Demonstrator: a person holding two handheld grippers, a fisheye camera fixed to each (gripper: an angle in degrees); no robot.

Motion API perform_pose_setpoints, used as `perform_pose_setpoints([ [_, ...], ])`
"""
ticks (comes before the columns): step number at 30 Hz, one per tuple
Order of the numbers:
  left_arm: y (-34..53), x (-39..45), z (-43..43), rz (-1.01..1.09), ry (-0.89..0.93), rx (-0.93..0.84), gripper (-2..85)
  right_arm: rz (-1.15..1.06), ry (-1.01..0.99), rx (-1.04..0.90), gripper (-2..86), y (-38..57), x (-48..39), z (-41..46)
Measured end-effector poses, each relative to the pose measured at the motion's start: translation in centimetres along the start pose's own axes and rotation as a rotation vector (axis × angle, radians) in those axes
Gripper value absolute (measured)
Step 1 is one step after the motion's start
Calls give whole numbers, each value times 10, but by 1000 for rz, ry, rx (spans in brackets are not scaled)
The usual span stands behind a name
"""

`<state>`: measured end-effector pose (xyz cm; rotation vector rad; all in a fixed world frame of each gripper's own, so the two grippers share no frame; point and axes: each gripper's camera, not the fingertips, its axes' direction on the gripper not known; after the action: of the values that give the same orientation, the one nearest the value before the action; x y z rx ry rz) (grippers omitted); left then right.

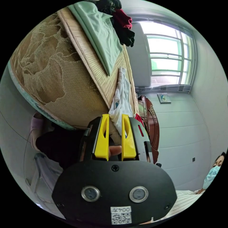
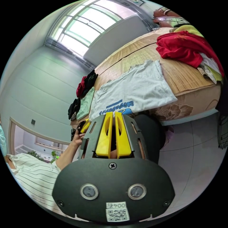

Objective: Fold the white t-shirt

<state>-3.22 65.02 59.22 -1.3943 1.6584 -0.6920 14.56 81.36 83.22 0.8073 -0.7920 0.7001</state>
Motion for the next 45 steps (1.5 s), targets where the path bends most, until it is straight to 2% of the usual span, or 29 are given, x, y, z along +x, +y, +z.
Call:
perform_pose_setpoints([
  [8,-21,18,5,86,-161,-50,39,-463,112,-142,79,52,-157,144],
  [12,-27,39,4,135,-104,-43,29,-667,195,-225,87,89,-234,232],
  [15,-37,60,6,193,-131,-81,27,-851,334,-221,98,133,-289,301],
  [17,-43,69,7,217,-135,-99,27,-1034,499,-186,107,175,-327,356],
  [22,-59,86,12,266,-122,-148,29,-1287,693,-122,107,246,-373,446],
  [26,-70,89,17,302,-115,-173,39,-1286,819,-47,26,263,-386,493],
  [31,-93,74,14,240,-90,-115,78,-1137,741,-6,3,257,-391,485],
  [32,-101,67,15,208,-71,-96,111,-1105,728,9,1,254,-390,481],
  [35,-126,49,36,72,48,-153,165,-1081,693,32,-1,251,-394,474],
  [41,-173,70,100,41,25,-294,223,-1095,678,39,-3,262,-412,477],
  [45,-194,94,137,82,-35,-343,230,-1122,678,49,-4,266,-423,476],
])
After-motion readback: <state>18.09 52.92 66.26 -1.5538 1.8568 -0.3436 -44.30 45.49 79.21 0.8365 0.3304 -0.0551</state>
